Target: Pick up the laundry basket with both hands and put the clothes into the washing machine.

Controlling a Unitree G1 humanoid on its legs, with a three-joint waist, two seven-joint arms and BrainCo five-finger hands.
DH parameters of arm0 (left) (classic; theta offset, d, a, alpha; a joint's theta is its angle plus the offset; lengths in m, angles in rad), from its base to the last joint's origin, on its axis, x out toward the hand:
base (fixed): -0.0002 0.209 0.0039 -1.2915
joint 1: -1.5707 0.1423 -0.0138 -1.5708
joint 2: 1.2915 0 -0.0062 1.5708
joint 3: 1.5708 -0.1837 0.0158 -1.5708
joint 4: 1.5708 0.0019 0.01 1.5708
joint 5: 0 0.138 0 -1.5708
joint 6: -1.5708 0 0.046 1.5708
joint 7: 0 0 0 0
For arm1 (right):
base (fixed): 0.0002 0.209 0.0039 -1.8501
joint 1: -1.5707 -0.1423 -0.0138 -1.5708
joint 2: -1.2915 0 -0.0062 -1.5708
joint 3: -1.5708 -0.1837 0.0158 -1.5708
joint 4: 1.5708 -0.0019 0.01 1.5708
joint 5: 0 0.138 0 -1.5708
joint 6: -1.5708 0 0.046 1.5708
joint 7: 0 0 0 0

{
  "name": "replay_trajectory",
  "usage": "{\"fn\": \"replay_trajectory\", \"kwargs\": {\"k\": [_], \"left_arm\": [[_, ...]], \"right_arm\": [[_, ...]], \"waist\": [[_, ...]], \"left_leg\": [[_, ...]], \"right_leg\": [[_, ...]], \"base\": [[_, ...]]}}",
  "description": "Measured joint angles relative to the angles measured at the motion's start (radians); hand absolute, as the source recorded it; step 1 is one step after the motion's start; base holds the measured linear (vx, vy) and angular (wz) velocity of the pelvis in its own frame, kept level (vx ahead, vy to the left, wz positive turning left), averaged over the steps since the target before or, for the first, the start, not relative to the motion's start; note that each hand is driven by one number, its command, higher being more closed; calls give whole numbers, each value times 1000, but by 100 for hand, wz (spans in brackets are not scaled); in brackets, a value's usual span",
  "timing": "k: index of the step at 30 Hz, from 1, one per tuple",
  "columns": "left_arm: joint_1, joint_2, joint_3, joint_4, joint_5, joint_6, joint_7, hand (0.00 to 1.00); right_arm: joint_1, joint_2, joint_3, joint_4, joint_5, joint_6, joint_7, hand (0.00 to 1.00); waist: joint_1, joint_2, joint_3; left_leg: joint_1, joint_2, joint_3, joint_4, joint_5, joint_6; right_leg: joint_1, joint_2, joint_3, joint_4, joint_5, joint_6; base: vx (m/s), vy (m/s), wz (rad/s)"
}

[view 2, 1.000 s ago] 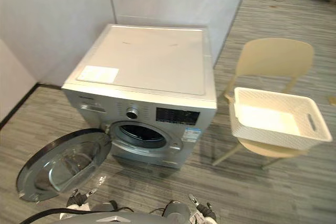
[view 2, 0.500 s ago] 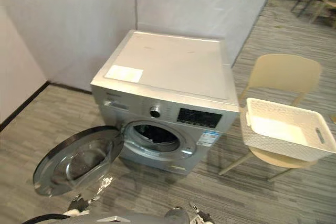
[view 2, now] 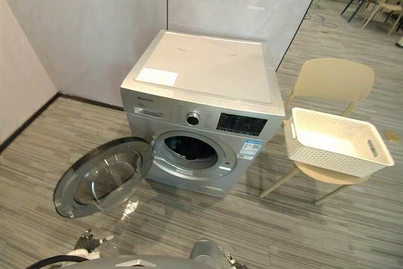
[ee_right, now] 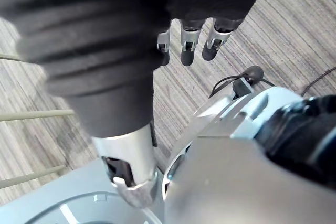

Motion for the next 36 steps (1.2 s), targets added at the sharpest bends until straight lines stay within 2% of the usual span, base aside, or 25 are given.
{"fn": "replay_trajectory", "kwargs": {"k": [1,2,3,4,6,7,9,11,13,17,22,24,25,26,27,29,33,35,36], "left_arm": [[0,-10,2,6,0,2,-1,0],[1,-6,-1,8,-1,3,-1,0],[-1,-4,-2,8,-2,3,-1,0],[-15,-4,-8,16,-2,4,0,0],[-15,-19,-32,33,-26,6,2,0],[-17,-26,-50,33,-41,6,3,0],[-21,-26,-71,33,-72,6,5,0],[-31,-21,-78,33,-101,5,5,0],[-30,-15,-76,33,-115,3,5,0],[-15,-18,-6,35,-162,3,3,0],[12,-17,197,32,-270,6,-17,0],[13,-10,279,22,-297,8,-18,0],[19,3,363,-2,-305,19,-18,0],[19,14,392,-10,-305,23,-16,0],[14,56,455,-34,-307,36,-16,0],[9,104,506,-80,-312,40,-16,0],[-63,255,582,-172,-314,41,-15,0],[-122,278,573,-219,-313,40,-13,0],[-186,283,535,-279,-306,40,-3,0]], "right_arm": [[-9,-3,-9,0,0,0,0,0],[-4,4,-12,4,0,4,0,0],[2,5,-13,10,0,4,0,0],[-2,-4,-15,23,0,6,0,0],[-21,-29,-15,31,1,3,-1,0],[-31,-36,-16,41,2,3,-1,0],[-35,-44,-15,40,4,1,-2,0],[-40,-44,-16,40,12,-1,-4,0],[-40,-46,-36,41,13,-1,-6,0],[-39,-45,-119,42,11,-1,-6,0],[-18,-45,-169,37,8,0,-5,0],[-1,-47,-171,30,6,1,-4,0],[8,-45,-175,3,3,2,-1,0],[8,-45,-184,-8,3,3,1,0],[7,-43,-207,-34,4,4,10,0],[4,-46,-213,-57,4,4,26,0],[-20,-31,-213,-89,3,2,38,0],[-20,-24,-209,-90,2,2,38,0],[-28,-20,-202,-94,2,2,38,0]], "waist": [[-3,1,-2],[-16,-24,-6],[-15,-33,-9],[0,-26,-18],[0,25,-34],[0,42,-38],[1,48,-37],[6,44,-25],[10,33,-15],[13,36,-15],[14,53,-8],[19,71,-9],[29,89,-10],[31,96,-9],[34,102,-9],[37,113,-19],[54,115,-28],[62,104,-30],[61,92,-29]], "left_leg": [[-1,6,8,-7,10,-8],[-1,-18,-6,-20,28,-8],[1,-31,-12,-28,35,-9],[-18,-27,-8,-27,44,-14],[-62,6,-8,-23,57,-20],[-86,17,-10,-18,64,-20],[-126,31,-29,4,66,-22],[-143,37,-47,8,81,-25],[-140,37,-52,3,84,-24],[-131,26,-51,-38,106,-22],[-125,14,-84,-72,142,-21],[-120,13,-94,-80,146,-20],[-121,12,-86,-81,145,-19],[-122,13,-78,-83,143,-17],[-125,32,-4,-81,135,-12],[-130,45,49,-81,133,-17],[-158,57,98,-81,132,-19],[-175,58,105,-78,142,-29],[-205,60,107,-70,144,-30]], "right_leg": [[10,5,15,-7,-19,-11],[51,-12,8,10,-69,-16],[75,-13,9,-51,-95,-8],[131,9,9,-208,-106,-11],[139,63,1,-321,-30,-24],[139,78,-2,-366,0,-29],[144,98,-19,-424,35,-32],[176,116,-40,-502,83,-35],[194,120,-46,-531,101,-38],[215,119,-53,-584,133,-39],[237,101,-113,-599,144,-33],[245,94,-131,-591,133,-28],[243,89,-131,-587,121,-27],[243,88,-131,-587,121,-26],[239,87,-129,-588,119,-24],[221,85,-126,-586,113,-21],[166,92,-93,-585,121,-26],[139,93,-88,-582,138,-25],[115,94,-88,-583,143,-29]], "base": [[-67,-83,-3],[-54,-112,19],[-75,-148,13],[-66,-98,-8],[-125,-51,-15],[-131,-29,-4],[-102,-37,11],[-86,-39,22],[-79,-14,13],[-18,5,3],[11,17,27],[1,9,25],[0,0,0],[0,0,0],[-21,12,5],[4,4,-7],[63,2,-31],[100,-12,-14],[102,-10,-10]]}}
